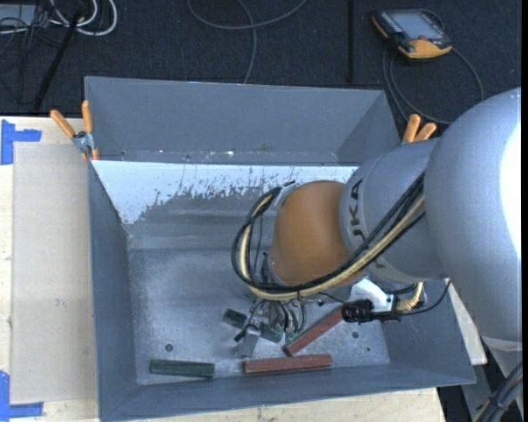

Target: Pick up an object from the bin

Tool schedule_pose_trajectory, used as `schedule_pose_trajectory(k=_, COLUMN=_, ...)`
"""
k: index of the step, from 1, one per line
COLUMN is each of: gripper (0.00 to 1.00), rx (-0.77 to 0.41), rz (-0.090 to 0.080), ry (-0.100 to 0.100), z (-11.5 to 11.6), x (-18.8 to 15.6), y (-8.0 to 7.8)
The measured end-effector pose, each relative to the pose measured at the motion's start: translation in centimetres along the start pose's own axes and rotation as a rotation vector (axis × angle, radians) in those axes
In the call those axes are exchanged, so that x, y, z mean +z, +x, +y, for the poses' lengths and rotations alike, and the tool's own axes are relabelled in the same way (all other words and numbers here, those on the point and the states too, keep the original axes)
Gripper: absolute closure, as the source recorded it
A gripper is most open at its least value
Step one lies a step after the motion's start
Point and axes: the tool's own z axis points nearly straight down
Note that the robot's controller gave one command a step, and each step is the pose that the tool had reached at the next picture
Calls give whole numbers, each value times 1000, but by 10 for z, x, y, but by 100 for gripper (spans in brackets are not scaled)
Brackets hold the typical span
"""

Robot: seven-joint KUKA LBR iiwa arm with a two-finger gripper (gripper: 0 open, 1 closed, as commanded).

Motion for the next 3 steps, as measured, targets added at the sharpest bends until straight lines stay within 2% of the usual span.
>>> schedule_pose_trajectory(k=1, gripper=100, rx=-85, rz=1, ry=2, z=-33, x=13, y=6)
schedule_pose_trajectory(k=2, gripper=100, rx=-84, rz=1, ry=2, z=-33, x=13, y=6)
schedule_pose_trajectory(k=3, gripper=100, rx=-78, rz=-8, ry=-2, z=-20, x=-177, y=-23)
